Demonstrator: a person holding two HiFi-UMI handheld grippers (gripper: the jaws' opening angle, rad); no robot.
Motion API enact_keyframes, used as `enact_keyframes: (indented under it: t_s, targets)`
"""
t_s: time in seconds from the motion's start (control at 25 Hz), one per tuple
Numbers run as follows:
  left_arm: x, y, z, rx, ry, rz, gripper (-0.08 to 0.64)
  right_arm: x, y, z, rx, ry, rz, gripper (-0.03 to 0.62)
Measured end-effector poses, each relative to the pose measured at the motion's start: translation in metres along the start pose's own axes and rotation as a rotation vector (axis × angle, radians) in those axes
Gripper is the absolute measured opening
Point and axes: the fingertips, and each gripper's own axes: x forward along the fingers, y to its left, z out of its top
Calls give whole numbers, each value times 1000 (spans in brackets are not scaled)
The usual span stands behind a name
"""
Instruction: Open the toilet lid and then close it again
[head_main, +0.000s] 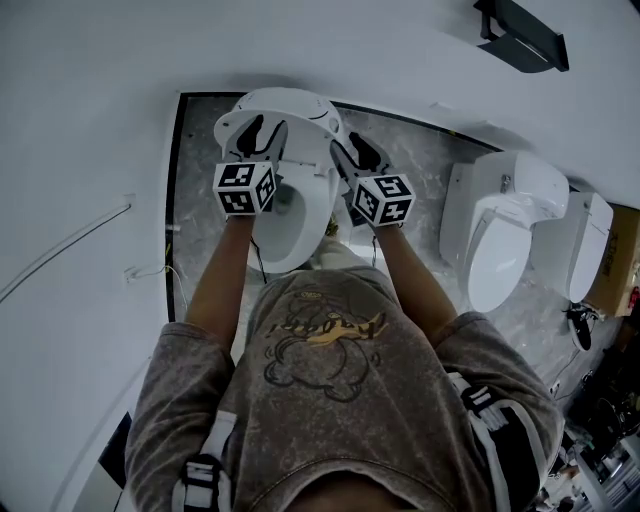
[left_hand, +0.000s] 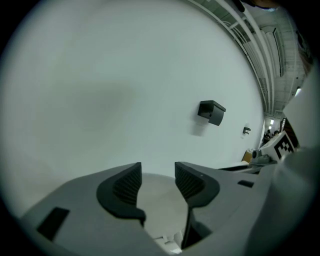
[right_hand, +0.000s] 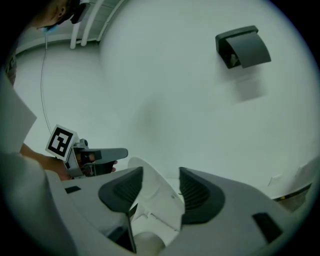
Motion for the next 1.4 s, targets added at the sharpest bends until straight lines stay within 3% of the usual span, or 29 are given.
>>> enact_keyframes:
  t_s: [0.04, 0.08, 0.24, 0.4, 0.72, 1.08, 1.4]
  targets:
    - [3, -1, 2, 21, 7, -10, 218, 7, 1, 0, 0, 17, 13, 251]
    - [7, -1, 3, 44, 16, -17, 248, 14, 2, -1, -2, 33, 23, 256]
    - [28, 4, 3, 102, 82, -40, 267, 42, 6, -2, 4, 71, 74, 262]
    - [47, 13, -7, 107, 157, -44, 268, 67, 14, -10, 6, 123, 125, 262]
    - [39, 11, -10, 97, 190, -64, 268, 71, 28, -22, 12, 161, 152, 262]
    - [-18, 2, -24, 74, 161, -97, 268, 40, 64, -41, 36, 126, 133, 262]
    - [-113, -21, -77, 55, 125, -109, 268, -16, 120, -101, 35, 150, 160, 264]
